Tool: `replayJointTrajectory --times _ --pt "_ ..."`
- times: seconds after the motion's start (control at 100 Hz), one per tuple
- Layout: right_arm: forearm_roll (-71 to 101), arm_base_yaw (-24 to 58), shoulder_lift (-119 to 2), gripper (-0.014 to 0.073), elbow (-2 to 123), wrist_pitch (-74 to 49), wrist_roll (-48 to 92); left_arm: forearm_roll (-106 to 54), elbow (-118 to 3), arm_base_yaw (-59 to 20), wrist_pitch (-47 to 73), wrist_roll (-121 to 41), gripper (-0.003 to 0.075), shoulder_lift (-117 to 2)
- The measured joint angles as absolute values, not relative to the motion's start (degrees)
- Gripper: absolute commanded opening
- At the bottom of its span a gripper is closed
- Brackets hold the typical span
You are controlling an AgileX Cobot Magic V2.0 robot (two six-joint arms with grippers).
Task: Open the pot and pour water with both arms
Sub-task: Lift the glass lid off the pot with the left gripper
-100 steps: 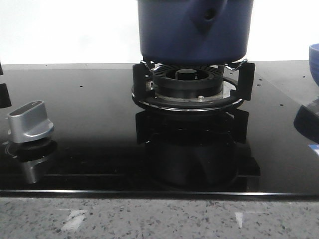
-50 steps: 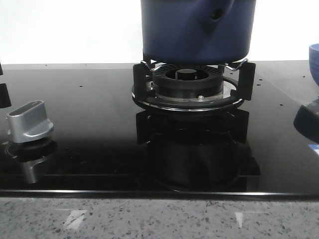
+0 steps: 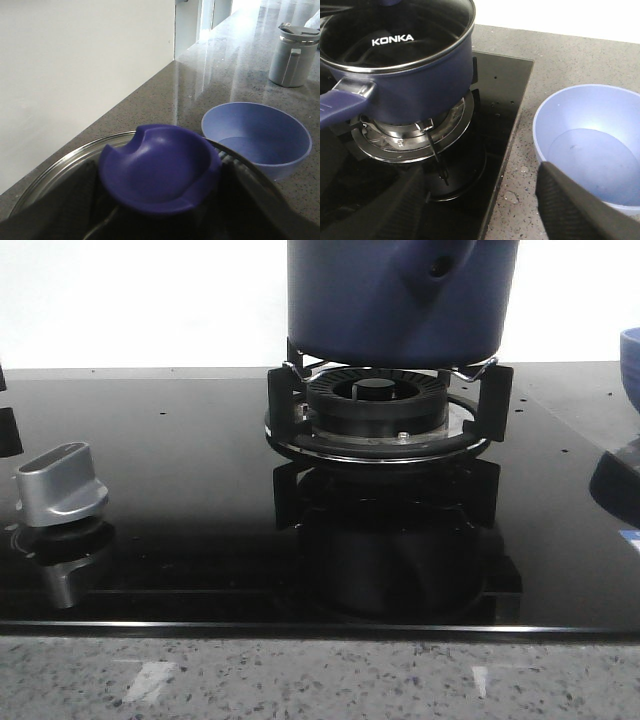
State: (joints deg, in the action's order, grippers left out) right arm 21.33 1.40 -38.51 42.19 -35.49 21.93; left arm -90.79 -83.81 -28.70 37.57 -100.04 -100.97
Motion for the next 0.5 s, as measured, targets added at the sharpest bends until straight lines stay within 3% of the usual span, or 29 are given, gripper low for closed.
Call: replayJointTrajectory --times 0.15,0.5 --pt "21.33 1.4 -38.51 0.0435 42.19 -35.58 21.93 -90.69 -83.81 -28.83 37.2 -100.26 0.0528 -101.08" --pt "21.33 1.4 -38.51 0.0435 42.19 -35.94 21.93 -91.72 -83.81 -28.96 35.7 -100.26 0.0526 -101.21"
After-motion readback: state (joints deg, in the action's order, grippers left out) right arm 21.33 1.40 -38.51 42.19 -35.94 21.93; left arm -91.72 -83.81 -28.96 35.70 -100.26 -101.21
